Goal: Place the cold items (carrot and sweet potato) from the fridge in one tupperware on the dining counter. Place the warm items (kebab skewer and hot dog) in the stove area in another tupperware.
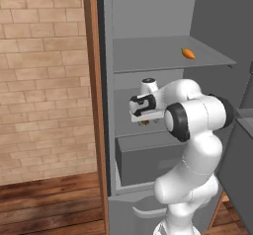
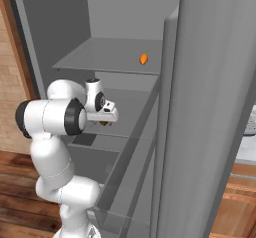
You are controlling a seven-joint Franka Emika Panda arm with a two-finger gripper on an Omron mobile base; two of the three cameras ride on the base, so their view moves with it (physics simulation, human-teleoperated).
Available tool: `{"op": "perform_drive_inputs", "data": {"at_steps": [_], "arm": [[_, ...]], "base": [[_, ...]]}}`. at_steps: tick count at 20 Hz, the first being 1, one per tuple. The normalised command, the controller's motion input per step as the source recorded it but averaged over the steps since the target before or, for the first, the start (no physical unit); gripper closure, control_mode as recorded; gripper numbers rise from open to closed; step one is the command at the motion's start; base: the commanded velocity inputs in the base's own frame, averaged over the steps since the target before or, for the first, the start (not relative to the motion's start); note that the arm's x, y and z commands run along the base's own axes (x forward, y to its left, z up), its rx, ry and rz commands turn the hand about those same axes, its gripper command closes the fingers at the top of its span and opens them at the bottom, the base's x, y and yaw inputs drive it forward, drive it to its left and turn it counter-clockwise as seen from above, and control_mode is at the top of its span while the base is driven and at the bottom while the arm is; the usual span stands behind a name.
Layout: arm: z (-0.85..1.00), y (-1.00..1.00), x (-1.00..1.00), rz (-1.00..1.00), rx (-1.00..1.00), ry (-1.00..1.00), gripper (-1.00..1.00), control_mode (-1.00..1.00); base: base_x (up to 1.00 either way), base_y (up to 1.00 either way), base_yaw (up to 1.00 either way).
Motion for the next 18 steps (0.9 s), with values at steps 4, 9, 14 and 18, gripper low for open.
{"op": "perform_drive_inputs", "data": {"at_steps": [4, 9, 14, 18], "arm": [[-0.15, 0.00, 0.37, 0.00, 0.00, 0.00, -1.00, -1.00], [-0.18, 0.02, 0.39, 0.00, 0.00, 0.01, -1.00, -1.00], [-0.19, 0.00, 0.34, 0.00, 0.01, 0.00, -1.00, -1.00], [-0.31, 0.00, 0.11, 0.00, 0.00, 0.00, -1.00, -1.00]], "base": [[0.00, 0.00, 0.00], [0.00, 0.00, 0.00], [0.00, 0.00, 0.00], [0.00, 0.00, 0.00]]}}
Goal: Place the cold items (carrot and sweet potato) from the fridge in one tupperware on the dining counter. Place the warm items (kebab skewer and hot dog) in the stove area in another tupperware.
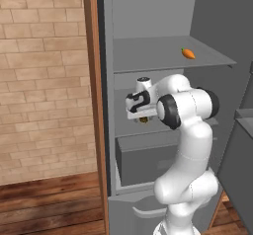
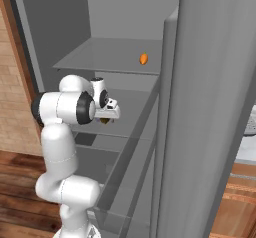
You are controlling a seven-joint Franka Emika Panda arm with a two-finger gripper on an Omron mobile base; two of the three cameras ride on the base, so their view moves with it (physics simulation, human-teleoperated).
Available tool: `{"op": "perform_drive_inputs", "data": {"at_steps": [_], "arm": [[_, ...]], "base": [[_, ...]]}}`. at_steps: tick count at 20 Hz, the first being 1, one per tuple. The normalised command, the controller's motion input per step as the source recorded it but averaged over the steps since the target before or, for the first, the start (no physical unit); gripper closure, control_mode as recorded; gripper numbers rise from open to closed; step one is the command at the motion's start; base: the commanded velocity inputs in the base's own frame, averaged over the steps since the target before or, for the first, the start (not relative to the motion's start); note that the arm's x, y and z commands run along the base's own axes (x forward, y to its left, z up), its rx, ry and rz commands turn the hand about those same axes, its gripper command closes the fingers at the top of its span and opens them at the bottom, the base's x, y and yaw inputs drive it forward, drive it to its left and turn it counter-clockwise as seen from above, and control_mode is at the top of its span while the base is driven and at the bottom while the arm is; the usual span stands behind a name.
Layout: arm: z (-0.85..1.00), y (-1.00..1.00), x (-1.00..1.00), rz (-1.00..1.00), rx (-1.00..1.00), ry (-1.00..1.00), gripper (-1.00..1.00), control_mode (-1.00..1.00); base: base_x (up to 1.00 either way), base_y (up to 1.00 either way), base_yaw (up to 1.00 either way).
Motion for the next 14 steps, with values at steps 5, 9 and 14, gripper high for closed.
{"op": "perform_drive_inputs", "data": {"at_steps": [5, 9, 14], "arm": [[-0.39, 0.01, 0.00, 0.00, 0.00, 0.00, 1.00, -1.00], [-0.15, 0.00, 0.00, -0.02, 0.00, 0.04, 1.00, -1.00], [-0.13, -0.02, -0.43, 0.00, 0.00, -0.11, 1.00, -1.00]], "base": [[0.00, 0.00, 0.00], [0.00, 0.00, 0.00], [0.00, 0.00, 0.00]]}}
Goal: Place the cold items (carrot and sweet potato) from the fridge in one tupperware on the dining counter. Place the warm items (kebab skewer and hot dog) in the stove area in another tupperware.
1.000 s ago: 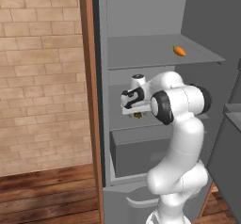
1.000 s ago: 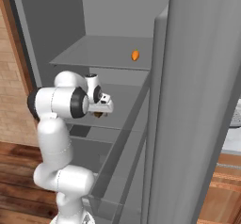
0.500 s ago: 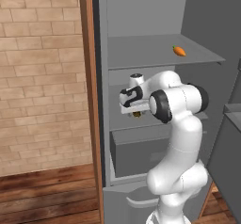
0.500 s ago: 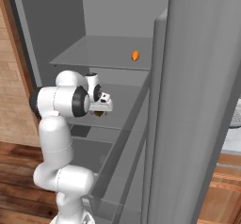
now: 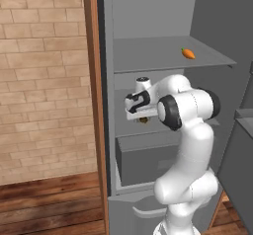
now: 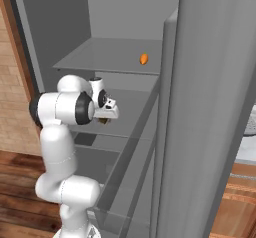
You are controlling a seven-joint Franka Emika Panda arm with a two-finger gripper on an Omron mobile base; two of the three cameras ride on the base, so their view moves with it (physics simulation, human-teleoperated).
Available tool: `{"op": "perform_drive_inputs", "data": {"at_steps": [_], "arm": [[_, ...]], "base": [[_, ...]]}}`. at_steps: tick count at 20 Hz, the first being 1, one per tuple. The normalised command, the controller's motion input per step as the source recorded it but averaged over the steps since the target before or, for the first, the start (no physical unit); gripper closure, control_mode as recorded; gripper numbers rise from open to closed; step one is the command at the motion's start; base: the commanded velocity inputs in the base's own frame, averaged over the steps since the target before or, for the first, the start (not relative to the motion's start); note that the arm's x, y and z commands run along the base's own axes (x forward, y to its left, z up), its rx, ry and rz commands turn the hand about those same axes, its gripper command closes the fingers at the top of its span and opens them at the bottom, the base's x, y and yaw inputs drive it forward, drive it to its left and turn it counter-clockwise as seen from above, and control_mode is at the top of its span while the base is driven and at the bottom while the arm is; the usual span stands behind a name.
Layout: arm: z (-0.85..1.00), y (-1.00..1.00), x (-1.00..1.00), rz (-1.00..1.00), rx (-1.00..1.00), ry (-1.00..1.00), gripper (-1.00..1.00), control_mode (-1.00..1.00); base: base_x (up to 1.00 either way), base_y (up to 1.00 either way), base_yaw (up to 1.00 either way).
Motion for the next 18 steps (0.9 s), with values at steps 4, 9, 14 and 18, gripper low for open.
{"op": "perform_drive_inputs", "data": {"at_steps": [4, 9, 14, 18], "arm": [[-0.12, -0.08, -0.91, 0.00, 0.00, -0.15, 1.00, -1.00], [0.24, -0.11, -0.96, 0.00, 0.06, -0.16, 1.00, -1.00], [0.57, -0.02, -0.90, 0.00, 0.06, -0.19, 1.00, -1.00], [0.74, 0.00, -0.83, 0.00, 0.03, -0.12, 1.00, -1.00]], "base": [[0.00, 0.00, 0.00], [0.00, 0.00, 0.00], [0.00, 0.00, 0.00], [0.00, 0.00, 0.00]]}}
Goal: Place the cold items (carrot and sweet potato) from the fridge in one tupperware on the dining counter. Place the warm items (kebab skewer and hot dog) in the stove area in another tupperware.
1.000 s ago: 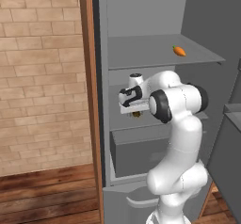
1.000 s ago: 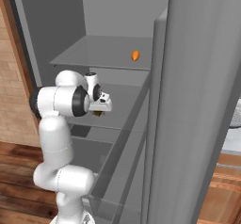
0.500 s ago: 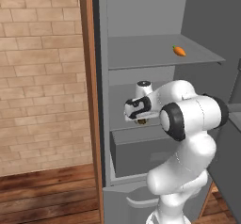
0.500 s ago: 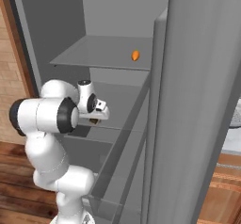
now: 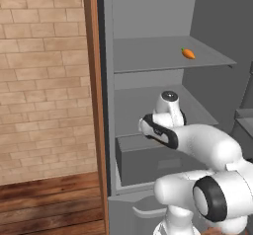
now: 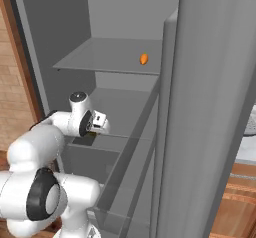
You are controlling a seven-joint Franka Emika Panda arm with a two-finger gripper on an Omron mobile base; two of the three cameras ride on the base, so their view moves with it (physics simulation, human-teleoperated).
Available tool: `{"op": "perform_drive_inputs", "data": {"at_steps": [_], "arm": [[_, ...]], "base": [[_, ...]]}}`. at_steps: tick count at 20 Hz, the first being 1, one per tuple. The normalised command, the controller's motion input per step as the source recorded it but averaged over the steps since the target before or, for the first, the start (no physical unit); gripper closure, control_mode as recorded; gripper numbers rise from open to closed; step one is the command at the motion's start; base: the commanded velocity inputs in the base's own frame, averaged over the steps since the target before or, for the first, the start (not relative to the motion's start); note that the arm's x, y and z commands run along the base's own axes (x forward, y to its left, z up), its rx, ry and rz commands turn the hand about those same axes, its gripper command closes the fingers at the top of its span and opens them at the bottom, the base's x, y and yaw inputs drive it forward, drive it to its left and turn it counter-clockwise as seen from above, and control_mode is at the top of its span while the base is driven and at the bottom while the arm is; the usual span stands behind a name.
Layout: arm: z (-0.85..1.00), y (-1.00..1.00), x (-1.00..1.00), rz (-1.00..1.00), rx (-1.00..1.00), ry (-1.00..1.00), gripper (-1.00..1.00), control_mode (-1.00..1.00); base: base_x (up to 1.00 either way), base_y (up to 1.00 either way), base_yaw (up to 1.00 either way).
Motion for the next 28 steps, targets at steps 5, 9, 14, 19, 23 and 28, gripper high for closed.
{"op": "perform_drive_inputs", "data": {"at_steps": [5, 9, 14, 19, 23, 28], "arm": [[0.77, -0.04, -0.74, 0.00, 0.03, -0.02, 1.00, -1.00], [0.77, -0.06, -0.73, 0.00, 0.02, 0.00, 1.00, -1.00], [0.75, -0.08, -0.71, 0.00, 0.00, 0.00, 1.00, -1.00], [0.76, -0.05, -0.68, 0.00, 0.00, 0.00, 1.00, -1.00], [0.83, 0.00, -0.55, 0.00, 0.00, 0.00, 1.00, -1.00], [0.68, 0.00, -0.44, 0.00, 0.00, -0.01, 1.00, -1.00]], "base": [[0.00, 0.00, 0.00], [0.00, 0.00, 0.00], [0.00, 0.00, 0.00], [0.00, 0.00, 0.00], [0.00, 0.00, 0.00], [0.00, 0.00, 0.00]]}}
